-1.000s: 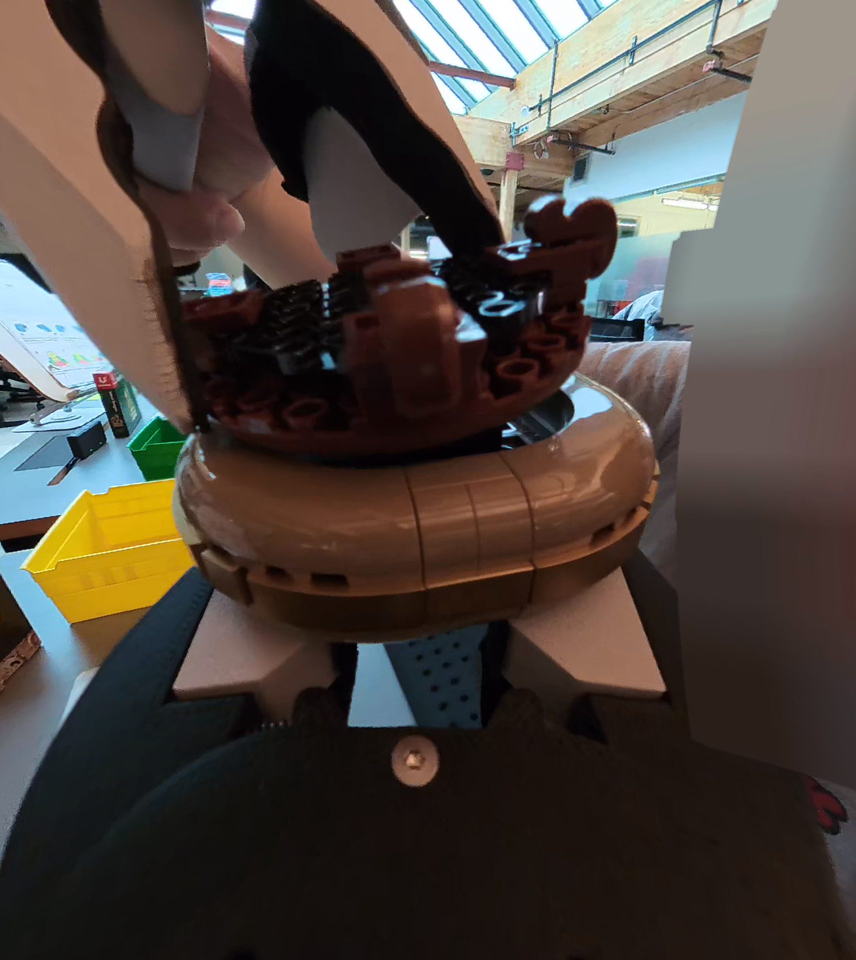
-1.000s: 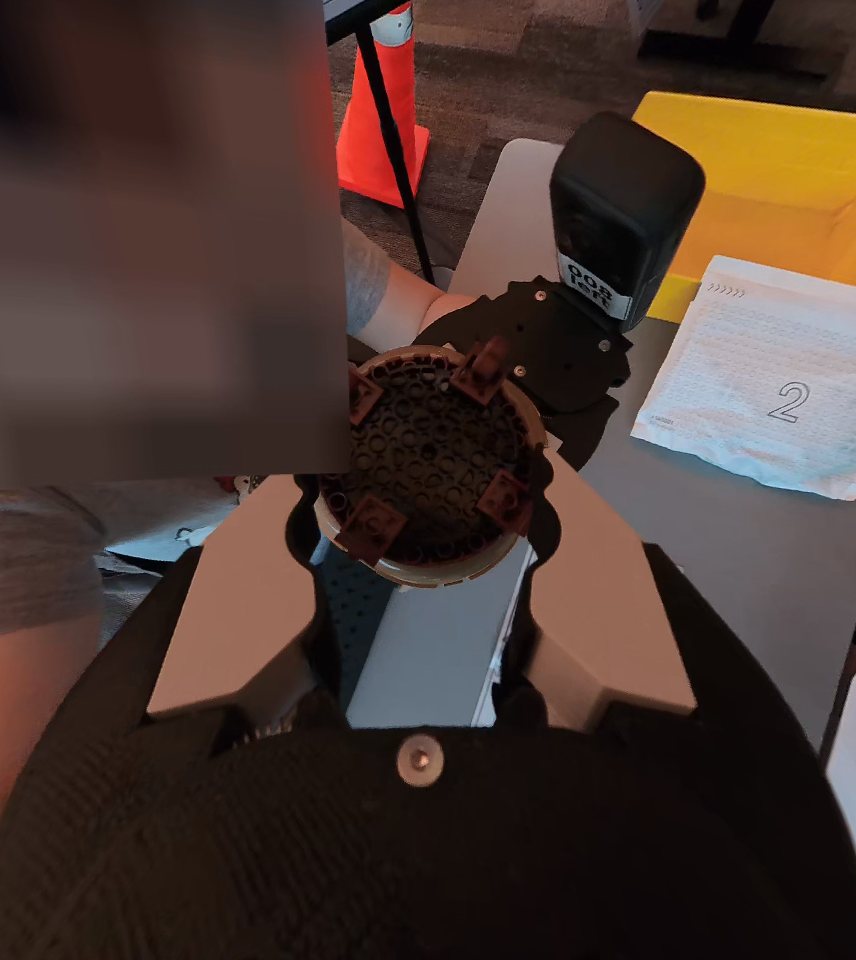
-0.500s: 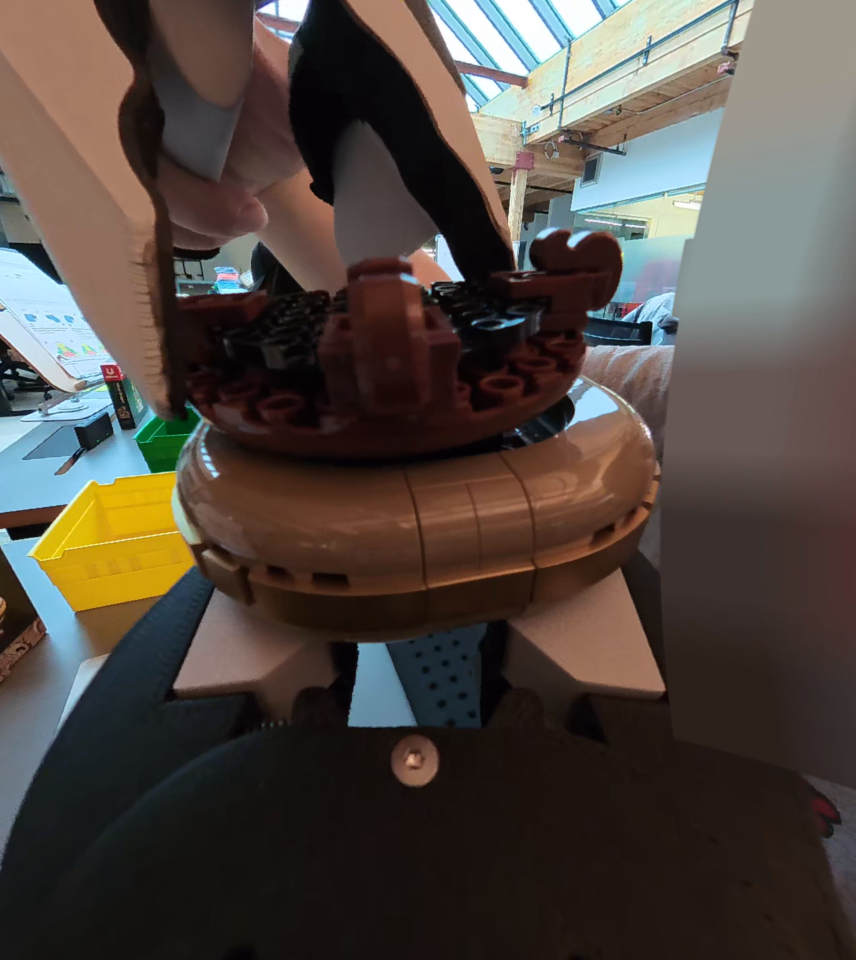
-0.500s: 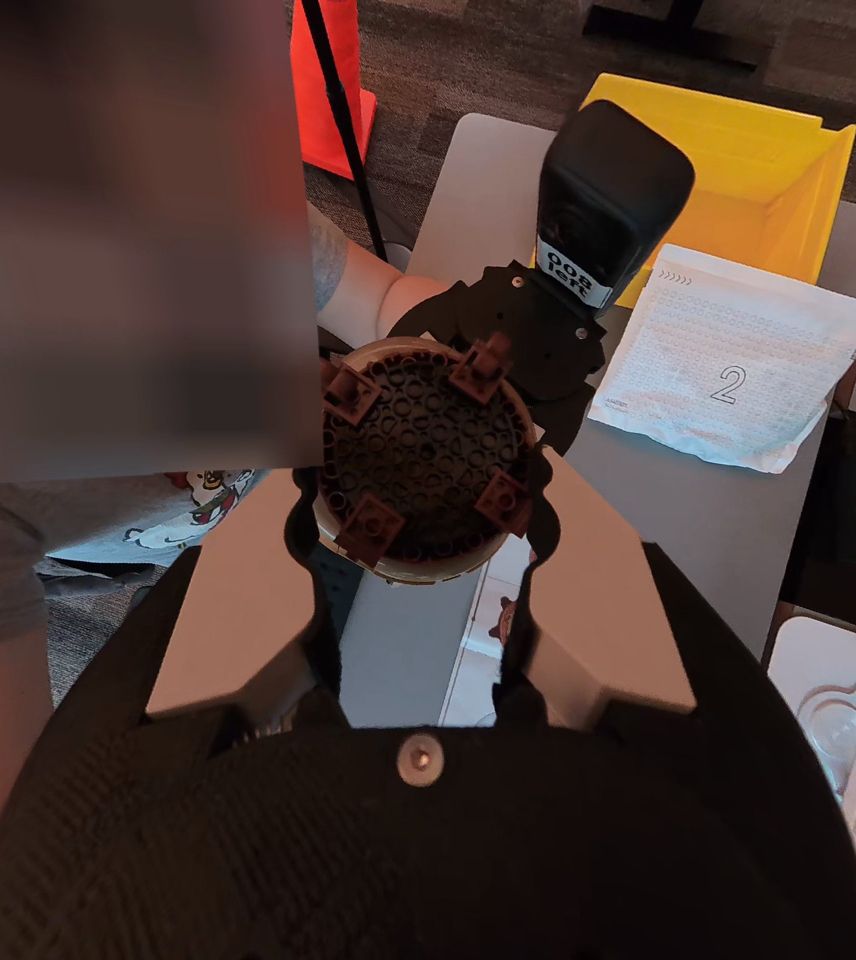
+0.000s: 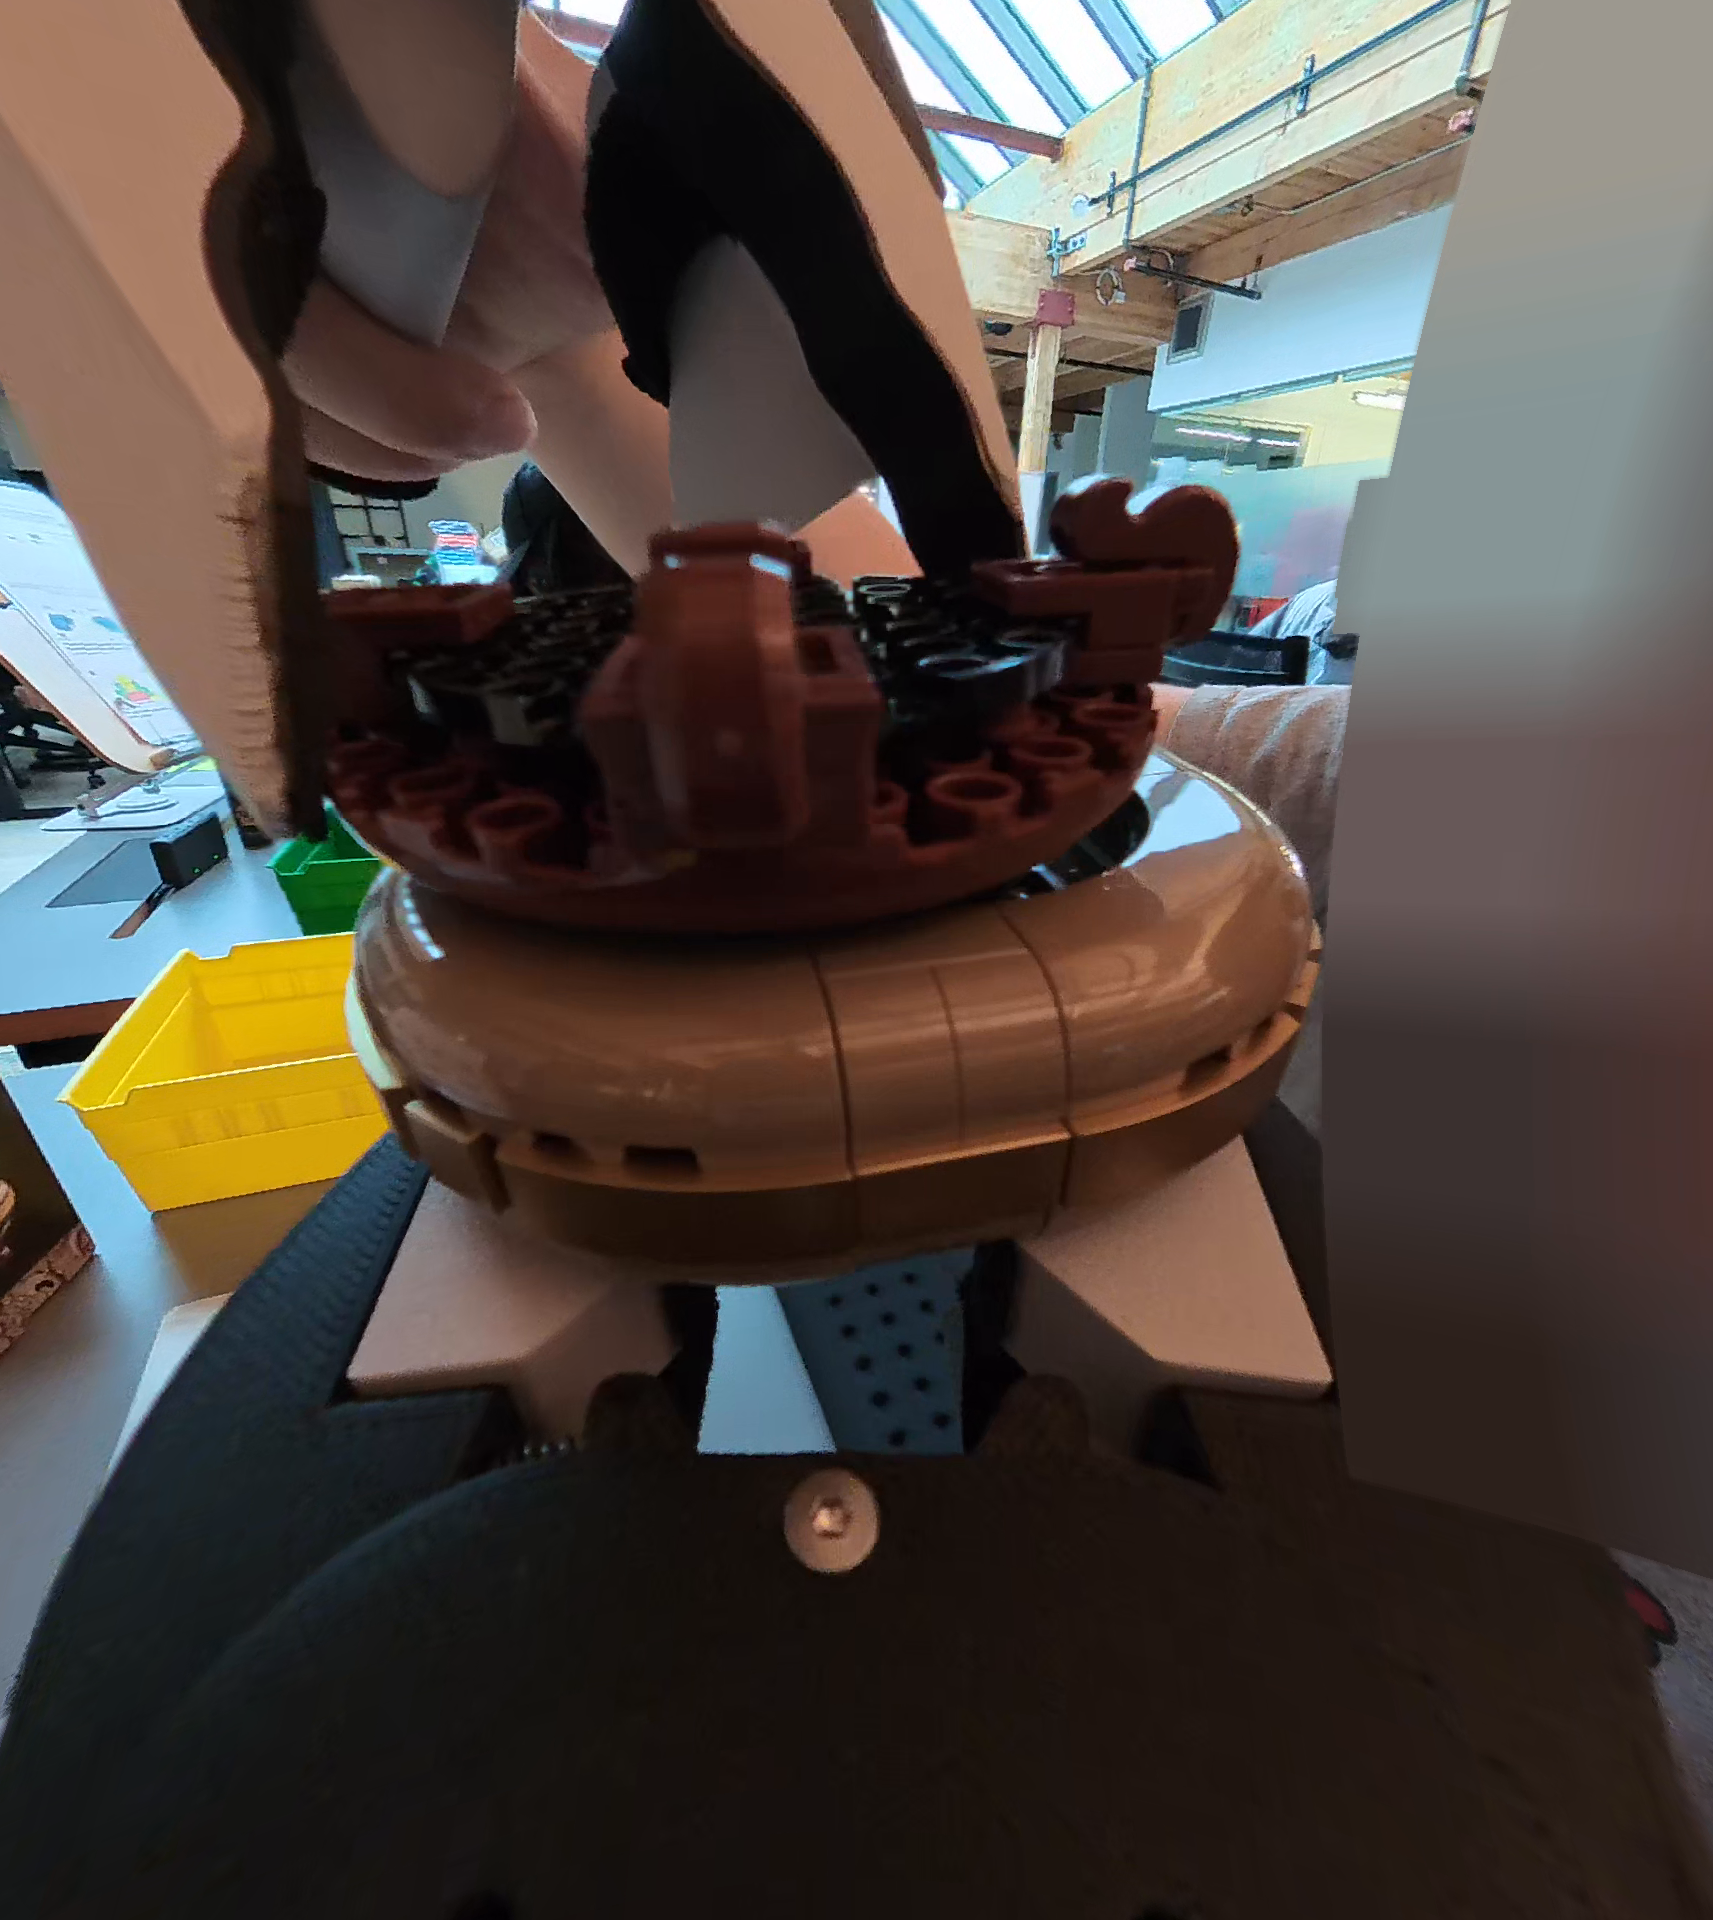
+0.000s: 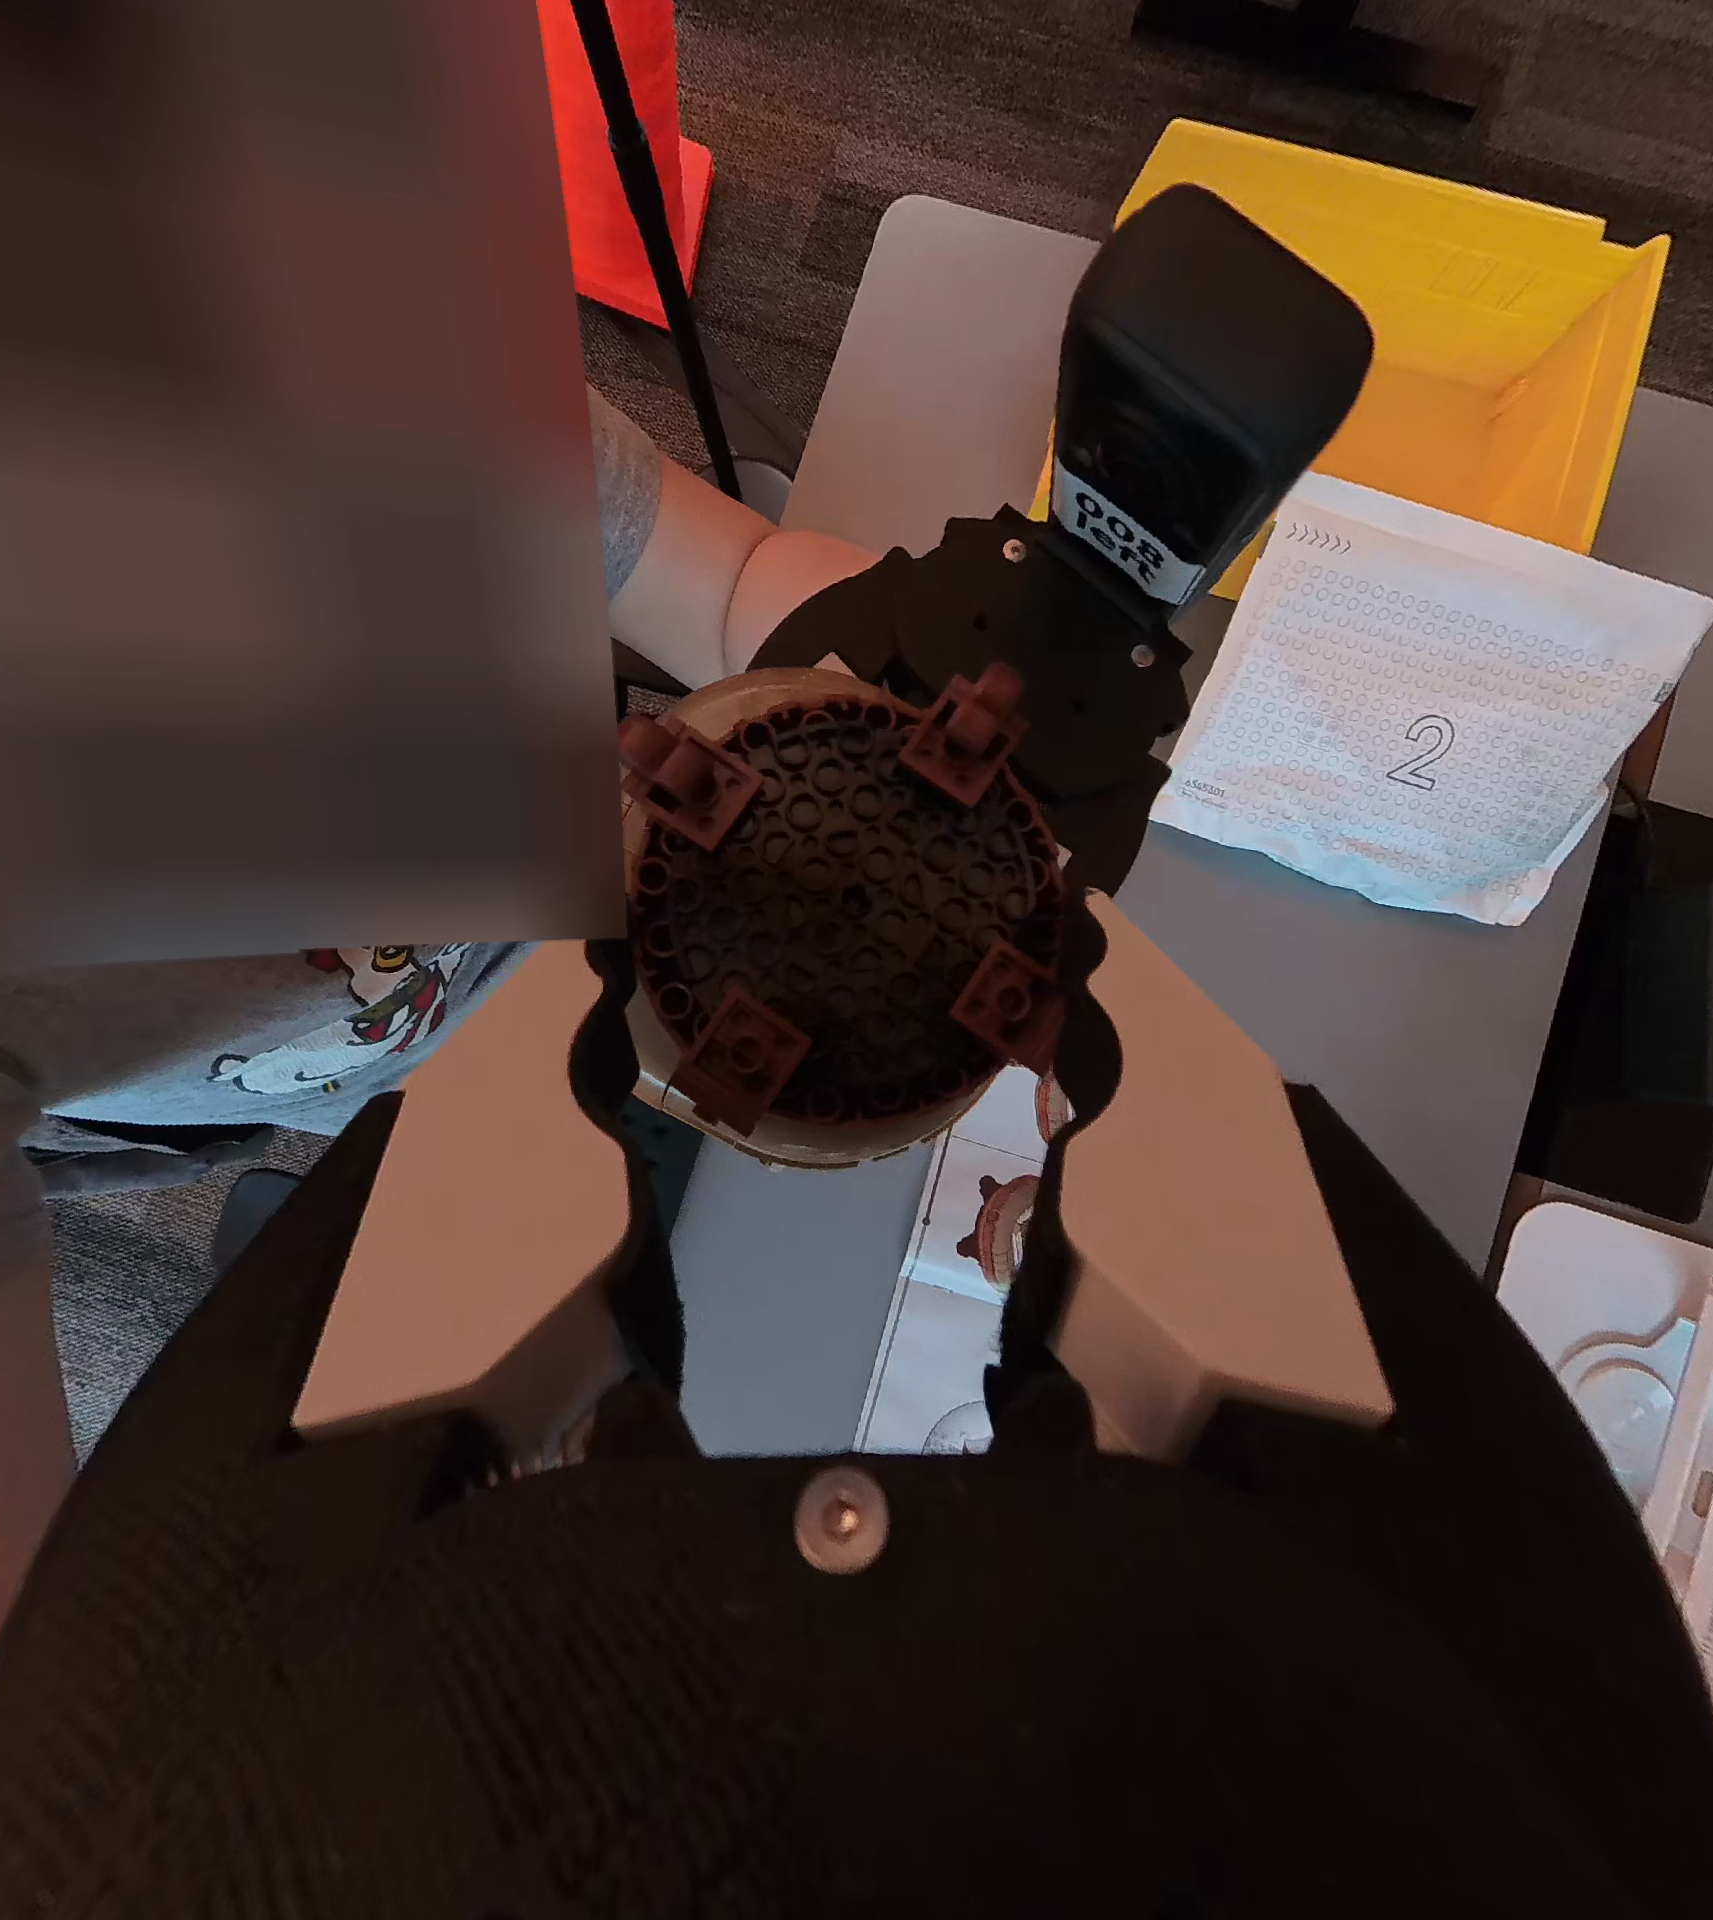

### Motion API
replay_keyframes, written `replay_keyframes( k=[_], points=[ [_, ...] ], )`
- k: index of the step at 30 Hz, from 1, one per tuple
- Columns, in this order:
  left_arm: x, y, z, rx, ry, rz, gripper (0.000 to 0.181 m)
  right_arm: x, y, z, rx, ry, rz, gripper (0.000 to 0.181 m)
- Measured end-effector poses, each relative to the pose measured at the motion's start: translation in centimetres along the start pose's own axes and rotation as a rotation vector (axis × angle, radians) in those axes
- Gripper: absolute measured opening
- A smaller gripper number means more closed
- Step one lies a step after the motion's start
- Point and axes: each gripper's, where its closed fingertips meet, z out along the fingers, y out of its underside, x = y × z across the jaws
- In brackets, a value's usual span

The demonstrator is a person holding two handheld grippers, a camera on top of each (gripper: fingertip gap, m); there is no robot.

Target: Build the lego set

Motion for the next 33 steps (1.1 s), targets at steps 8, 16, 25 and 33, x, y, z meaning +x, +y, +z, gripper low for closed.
replay_keyframes(
  k=[8, 16, 25, 33],
  points=[
    [0.3, -0.1, 0.0, 0.002, 0.009, -0.006, 0.152, -0.2, -0.2, 0.0, 0.015, 0.001, 0.003, 0.082],
    [0.7, -0.2, 0.0, 0.002, 0.024, 0.01, 0.148, -0.5, -0.7, 0.1, 0.065, -0.053, 0.034, 0.082],
    [0.8, -0.4, -0.1, 0.011, 0.029, 0.001, 0.112, -0.5, -0.8, 0.0, 0.055, -0.029, -0.002, 0.082],
    [1.1, -0.6, -0.1, 0.021, 0.052, -0.016, 0.113, -0.7, -0.7, 0.0, 0.041, -0.021, 0.012, 0.082]
  ],
)
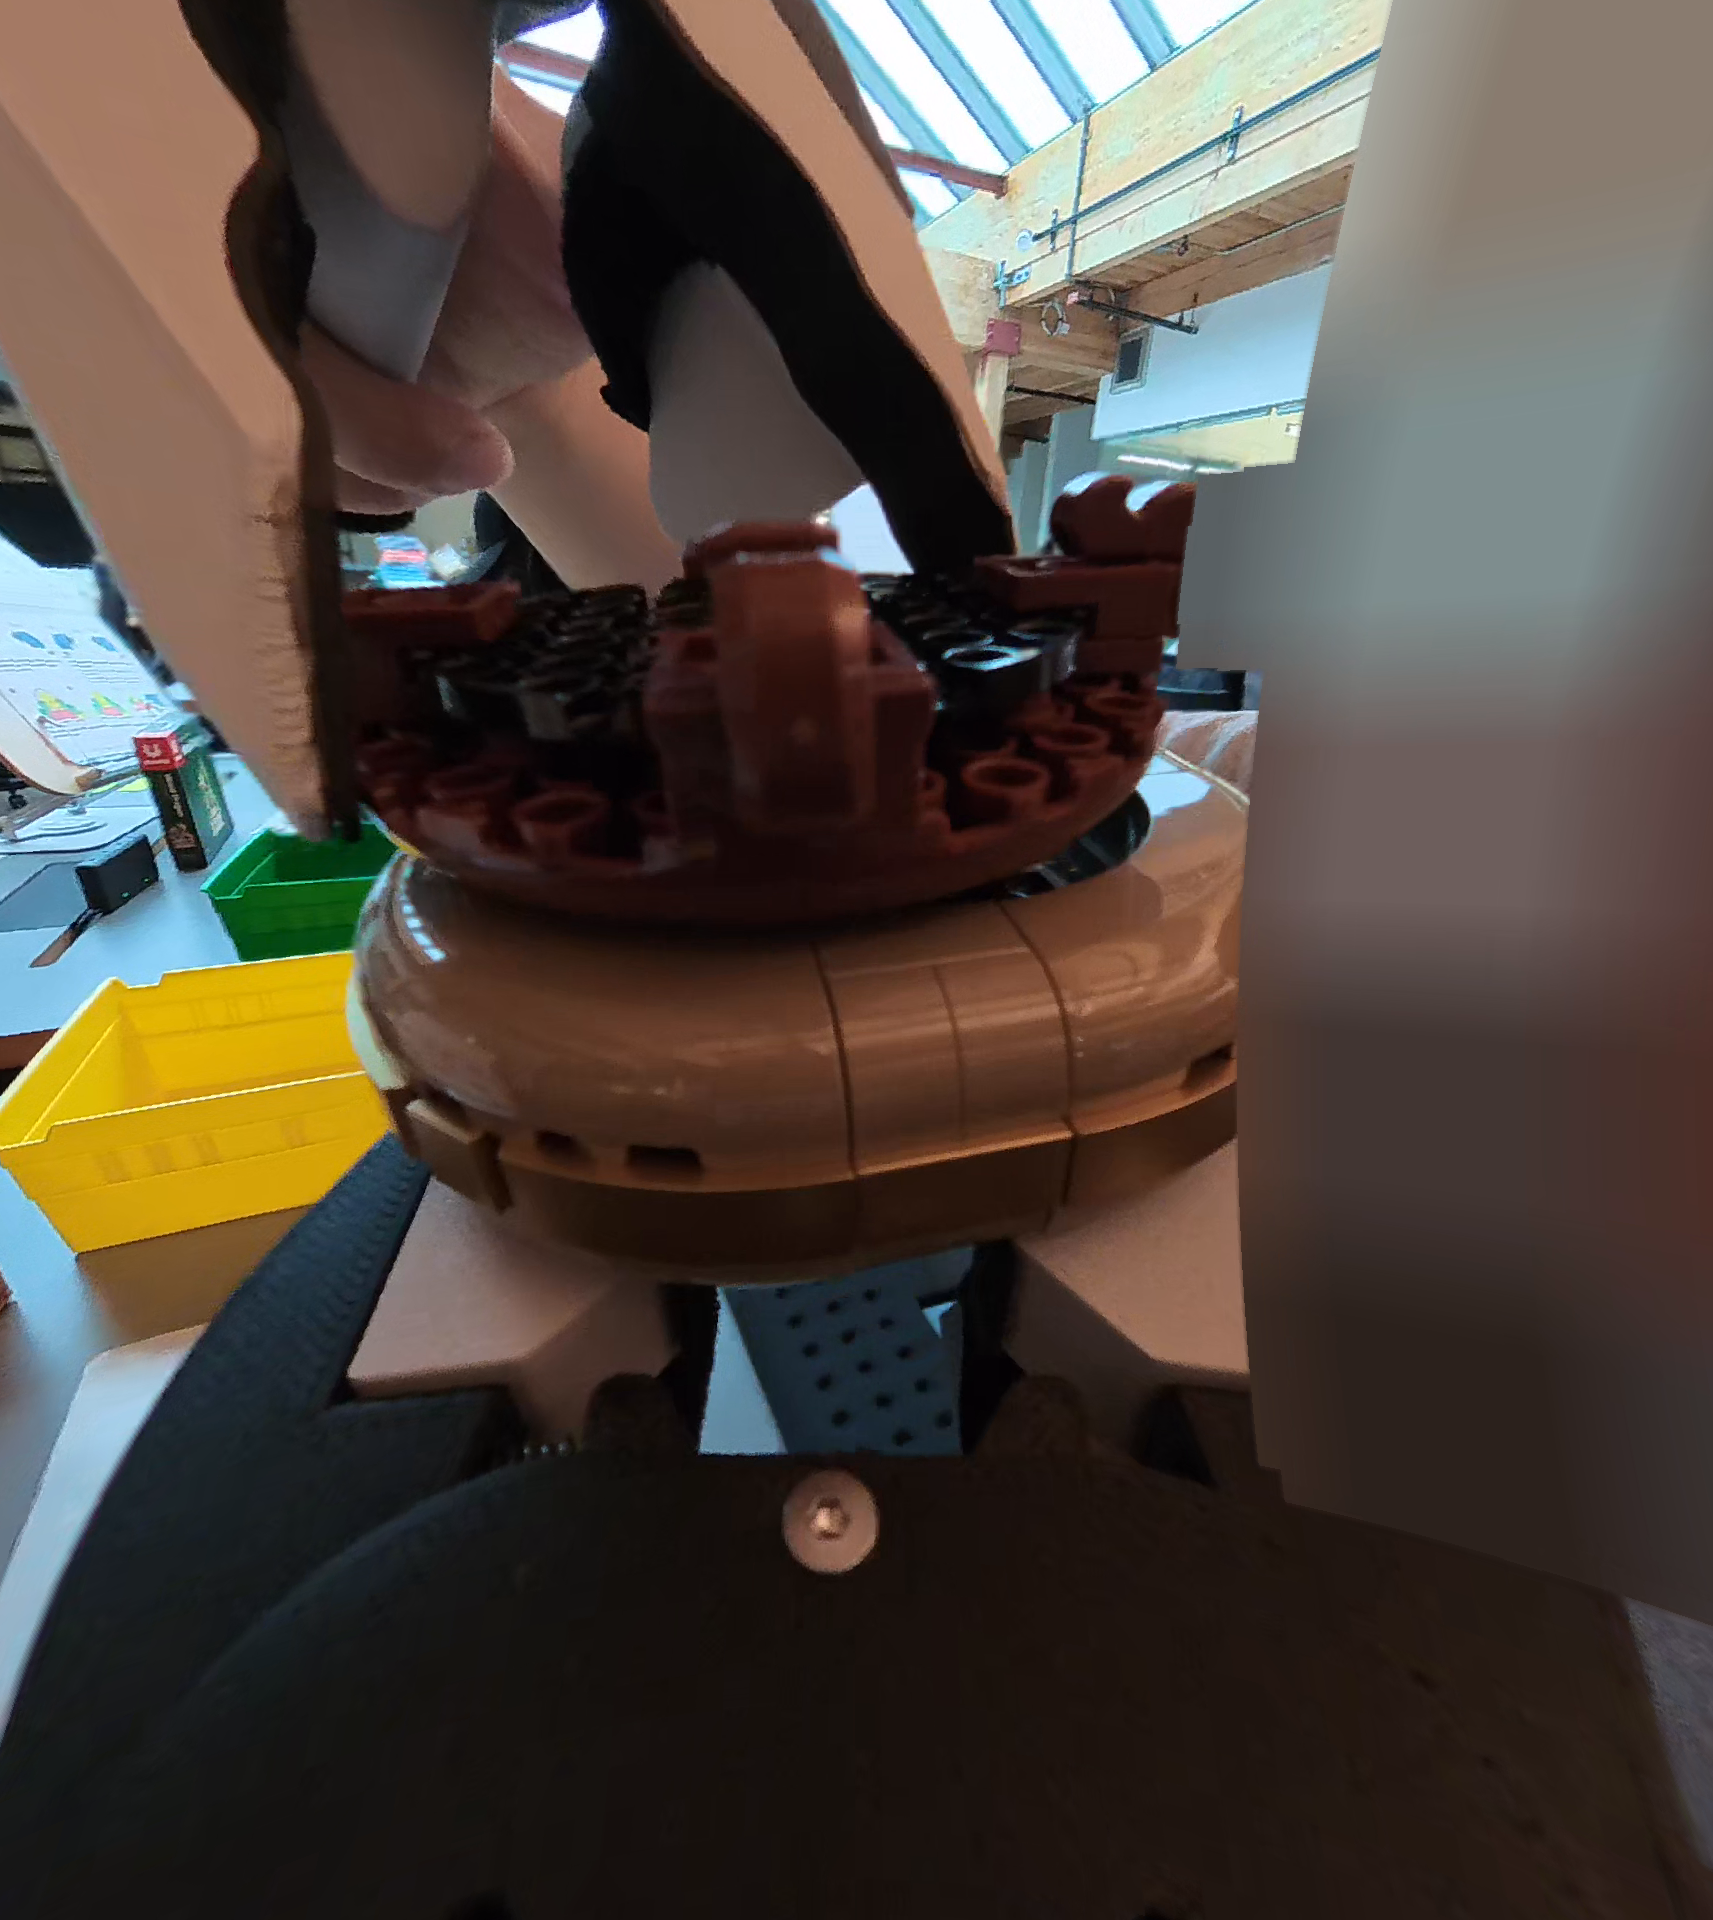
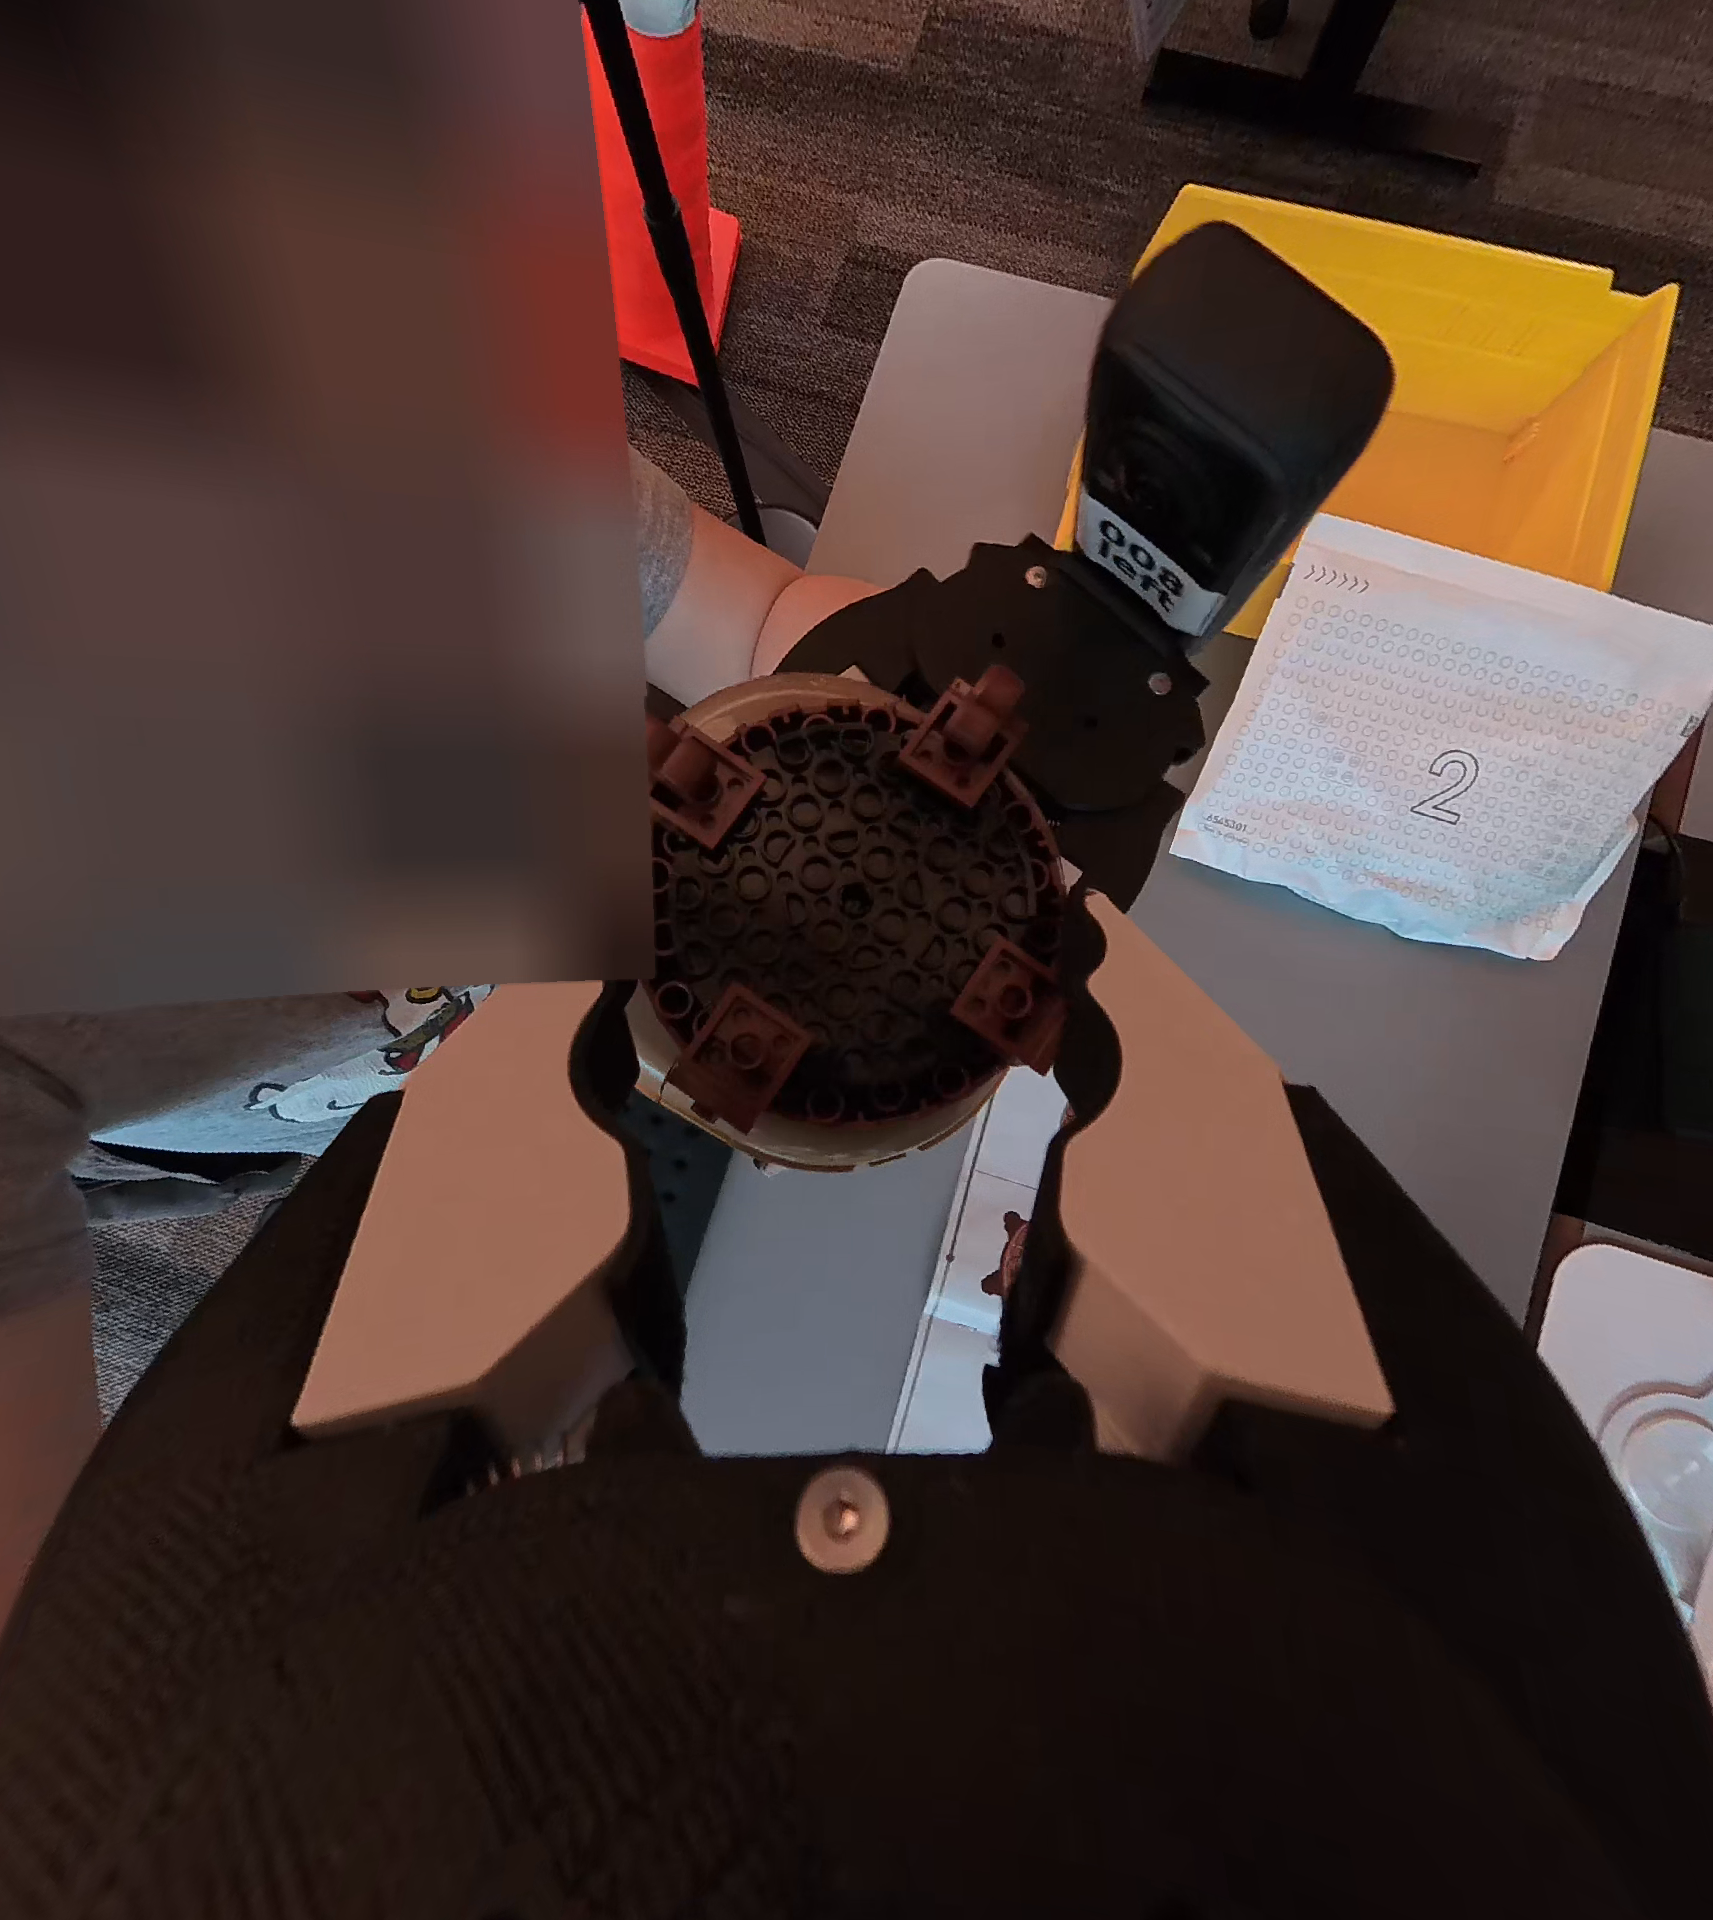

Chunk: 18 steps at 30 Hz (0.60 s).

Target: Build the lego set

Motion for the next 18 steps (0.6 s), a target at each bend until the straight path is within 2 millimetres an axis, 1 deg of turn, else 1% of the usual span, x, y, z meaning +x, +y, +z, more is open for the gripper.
replay_keyframes(
  k=[2, 5, 10, 11, 13, 16, 18],
  points=[
    [0.19, -0.23, -0.06, 0.014, 0.017, -0.015, 0.118, -0.03, -0.15, -0.08, 0.004, 0.0, 0.009, 0.082],
    [-0.04, -0.12, -0.15, 0.004, -0.004, -0.003, 0.125, 0.07, -0.04, -0.07, -0.009, 0.007, 0.017, 0.082],
    [0.0, -0.13, -0.15, 0.002, -0.004, 0.002, 0.122, 0.0, -0.05, -0.08, -0.018, 0.013, -0.001, 0.082],
    [0.05, -0.06, -0.13, -0.002, -0.003, 0.006, 0.125, -0.08, -0.04, -0.04, -0.018, 0.009, -0.008, 0.082],
    [0.16, 0.1, -0.09, -0.015, -0.004, 0.022, 0.123, -0.27, -0.07, 0.09, -0.018, 0.009, -0.039, 0.082],
    [0.23, 0.22, 0.05, -0.023, -0.004, 0.028, 0.128, -0.46, 0.0, 0.14, -0.025, 0.008, -0.064, 0.082],
    [0.29, 0.2, 0.11, -0.02, 0.004, 0.018, 0.126, -0.45, 0.04, 0.12, -0.027, 0.004, -0.059, 0.082]
  ],
)
